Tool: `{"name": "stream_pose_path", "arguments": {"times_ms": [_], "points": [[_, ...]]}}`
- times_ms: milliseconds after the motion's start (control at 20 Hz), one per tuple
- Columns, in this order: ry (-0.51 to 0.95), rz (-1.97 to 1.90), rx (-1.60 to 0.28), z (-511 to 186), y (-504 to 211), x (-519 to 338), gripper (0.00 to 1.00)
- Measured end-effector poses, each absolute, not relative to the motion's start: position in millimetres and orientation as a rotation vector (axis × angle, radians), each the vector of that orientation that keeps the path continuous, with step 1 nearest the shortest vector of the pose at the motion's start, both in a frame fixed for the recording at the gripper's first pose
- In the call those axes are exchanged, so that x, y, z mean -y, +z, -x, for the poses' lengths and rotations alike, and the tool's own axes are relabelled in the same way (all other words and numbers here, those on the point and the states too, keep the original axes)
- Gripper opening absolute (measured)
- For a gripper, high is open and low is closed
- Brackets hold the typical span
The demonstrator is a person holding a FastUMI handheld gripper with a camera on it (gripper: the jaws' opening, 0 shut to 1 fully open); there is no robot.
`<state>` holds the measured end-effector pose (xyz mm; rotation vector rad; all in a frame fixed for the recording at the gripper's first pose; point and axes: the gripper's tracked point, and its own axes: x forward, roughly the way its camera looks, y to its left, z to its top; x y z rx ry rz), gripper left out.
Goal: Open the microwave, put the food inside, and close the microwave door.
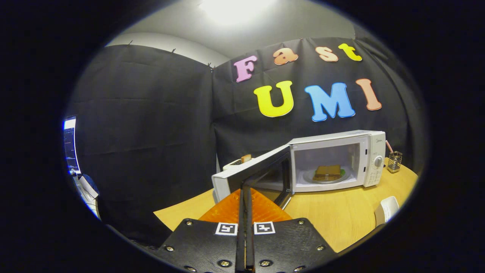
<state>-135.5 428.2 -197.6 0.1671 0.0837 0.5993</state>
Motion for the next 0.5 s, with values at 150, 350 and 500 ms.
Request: {"name": "stream_pose_path", "arguments": {"times_ms": [150,350,500], "points": [[0.656,-0.203,-0.079,146.6,-190.8,-460.3,0.02],[0.680,-0.199,-0.065,145.4,-186.1,-487.8,0.02],[0.646,-0.244,-0.100,133.0,-196.0,-499.1,0.02]]}}
